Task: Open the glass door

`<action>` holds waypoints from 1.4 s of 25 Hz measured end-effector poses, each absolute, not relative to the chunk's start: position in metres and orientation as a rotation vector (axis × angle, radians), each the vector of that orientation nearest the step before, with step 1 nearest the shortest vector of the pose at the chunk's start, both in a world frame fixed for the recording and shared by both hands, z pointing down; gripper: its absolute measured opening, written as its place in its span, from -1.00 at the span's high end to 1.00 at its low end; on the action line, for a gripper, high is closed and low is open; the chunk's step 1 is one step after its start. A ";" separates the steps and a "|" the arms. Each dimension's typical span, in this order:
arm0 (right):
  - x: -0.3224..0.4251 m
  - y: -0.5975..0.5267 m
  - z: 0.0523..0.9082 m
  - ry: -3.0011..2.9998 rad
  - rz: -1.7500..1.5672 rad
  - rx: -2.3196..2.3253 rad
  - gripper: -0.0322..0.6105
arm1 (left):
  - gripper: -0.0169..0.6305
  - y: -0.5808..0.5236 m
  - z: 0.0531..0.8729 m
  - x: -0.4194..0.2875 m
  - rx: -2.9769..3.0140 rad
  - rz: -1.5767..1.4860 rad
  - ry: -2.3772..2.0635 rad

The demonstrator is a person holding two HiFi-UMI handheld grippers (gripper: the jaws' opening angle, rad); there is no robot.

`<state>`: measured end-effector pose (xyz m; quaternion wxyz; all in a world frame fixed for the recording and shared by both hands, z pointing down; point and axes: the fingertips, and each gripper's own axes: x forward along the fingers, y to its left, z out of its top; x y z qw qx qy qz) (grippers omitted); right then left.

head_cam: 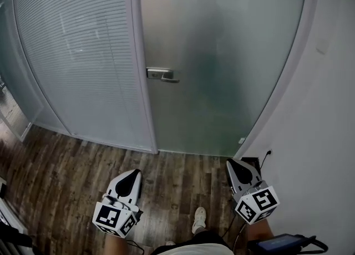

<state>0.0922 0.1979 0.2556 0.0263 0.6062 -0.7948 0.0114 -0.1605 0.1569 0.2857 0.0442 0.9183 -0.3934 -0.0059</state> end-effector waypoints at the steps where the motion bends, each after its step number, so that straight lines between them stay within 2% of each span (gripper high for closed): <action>1: 0.097 0.186 0.256 -2.467 0.035 1.864 0.89 | 0.95 0.146 0.285 -0.155 2.803 -0.018 -1.214; 12: 0.185 0.053 0.246 -2.576 0.046 1.742 0.89 | 0.95 0.036 0.272 -0.064 2.710 -0.055 -1.305; 18: 0.207 0.006 0.255 -2.615 0.099 1.701 0.89 | 0.94 0.008 0.286 -0.032 2.688 0.010 -1.312; 29: 0.196 -0.073 0.288 -2.583 0.087 1.675 0.89 | 0.95 -0.080 0.317 -0.038 2.697 -0.031 -1.281; 35: 0.150 -0.153 0.296 -2.540 0.066 1.713 0.89 | 0.95 -0.175 0.325 -0.077 2.734 -0.056 -1.222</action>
